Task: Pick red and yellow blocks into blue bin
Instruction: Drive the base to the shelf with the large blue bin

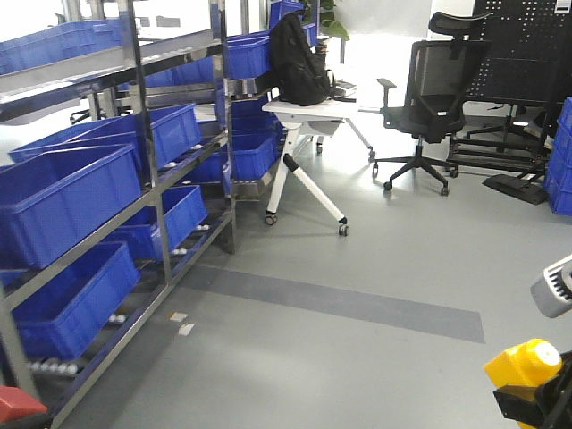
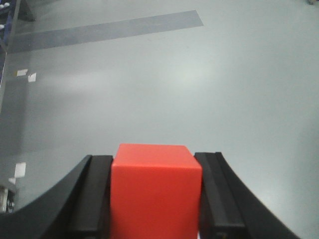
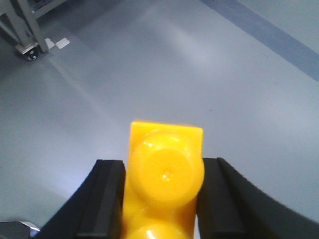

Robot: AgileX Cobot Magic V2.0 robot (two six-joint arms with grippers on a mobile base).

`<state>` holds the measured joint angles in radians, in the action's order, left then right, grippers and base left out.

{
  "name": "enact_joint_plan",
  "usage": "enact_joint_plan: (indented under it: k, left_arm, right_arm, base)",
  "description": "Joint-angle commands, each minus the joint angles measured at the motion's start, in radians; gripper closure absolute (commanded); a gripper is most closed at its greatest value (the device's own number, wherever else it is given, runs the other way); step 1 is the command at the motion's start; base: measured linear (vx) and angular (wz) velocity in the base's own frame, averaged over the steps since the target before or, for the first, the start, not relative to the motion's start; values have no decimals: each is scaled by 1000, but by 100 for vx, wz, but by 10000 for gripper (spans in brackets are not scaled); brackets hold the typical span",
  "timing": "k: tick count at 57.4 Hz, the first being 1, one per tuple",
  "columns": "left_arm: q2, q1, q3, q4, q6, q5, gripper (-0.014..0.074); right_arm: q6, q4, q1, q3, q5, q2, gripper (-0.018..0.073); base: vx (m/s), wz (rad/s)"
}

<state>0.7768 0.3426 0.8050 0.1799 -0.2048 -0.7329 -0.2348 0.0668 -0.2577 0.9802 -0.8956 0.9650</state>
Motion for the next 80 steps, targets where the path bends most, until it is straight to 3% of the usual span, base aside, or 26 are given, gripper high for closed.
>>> enact_joint_plan:
  k: [1, 43, 80]
  left_arm:
    - [-8, 4, 30, 17, 4, 72, 395]
    - [-8, 4, 30, 17, 4, 73, 395]
    - [-8, 4, 30, 17, 4, 73, 395]
  right_arm:
    - [-2, -2, -2, 28, 64, -13, 312]
    - [-2, -2, -2, 28, 64, -13, 312]
    - [-2, -2, -2, 28, 64, -13, 312]
  base:
    - [40, -9]
    - [39, 7]
    - [26, 61]
